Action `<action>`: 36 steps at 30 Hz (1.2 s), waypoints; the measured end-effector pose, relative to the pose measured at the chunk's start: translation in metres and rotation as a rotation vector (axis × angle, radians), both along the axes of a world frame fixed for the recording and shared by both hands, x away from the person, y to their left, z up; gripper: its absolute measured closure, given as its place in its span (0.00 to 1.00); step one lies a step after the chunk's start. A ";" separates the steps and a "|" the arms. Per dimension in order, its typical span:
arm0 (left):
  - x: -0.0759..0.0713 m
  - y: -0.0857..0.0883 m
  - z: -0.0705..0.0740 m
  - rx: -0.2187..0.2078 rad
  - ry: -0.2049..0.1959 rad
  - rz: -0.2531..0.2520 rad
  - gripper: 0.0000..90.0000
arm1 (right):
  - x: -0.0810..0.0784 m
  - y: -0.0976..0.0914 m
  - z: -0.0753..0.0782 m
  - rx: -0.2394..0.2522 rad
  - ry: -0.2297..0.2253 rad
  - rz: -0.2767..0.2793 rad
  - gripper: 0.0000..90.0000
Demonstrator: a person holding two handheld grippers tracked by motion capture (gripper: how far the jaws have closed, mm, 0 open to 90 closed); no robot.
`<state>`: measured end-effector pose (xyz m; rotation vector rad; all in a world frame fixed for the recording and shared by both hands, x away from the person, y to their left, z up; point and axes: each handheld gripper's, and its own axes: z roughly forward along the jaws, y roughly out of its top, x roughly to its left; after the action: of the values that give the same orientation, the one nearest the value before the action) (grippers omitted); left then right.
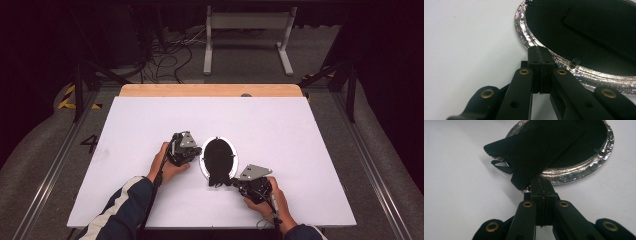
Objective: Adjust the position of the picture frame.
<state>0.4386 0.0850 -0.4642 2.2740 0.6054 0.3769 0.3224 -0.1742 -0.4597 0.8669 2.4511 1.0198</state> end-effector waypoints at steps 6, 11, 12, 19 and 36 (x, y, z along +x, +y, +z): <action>0.001 0.000 -0.001 -0.005 -0.002 0.007 1.00 | 0.000 0.001 0.000 0.006 0.004 -0.002 1.00; 0.001 -0.002 -0.001 0.000 -0.013 0.011 1.00 | 0.000 0.003 0.000 -0.003 0.003 0.003 1.00; 0.001 -0.002 -0.001 -0.002 -0.013 0.011 1.00 | 0.000 0.002 0.000 0.005 0.007 -0.002 1.00; 0.002 -0.004 -0.001 0.002 -0.014 0.009 1.00 | -0.001 0.004 -0.001 0.003 -0.001 0.000 1.00; 0.003 -0.004 -0.001 -0.001 -0.016 0.012 0.99 | 0.000 0.003 -0.001 -0.001 -0.005 0.014 1.00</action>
<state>0.4420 0.0806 -0.4649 2.2650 0.6117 0.4003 0.3222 -0.1711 -0.4607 0.8463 2.4567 1.0248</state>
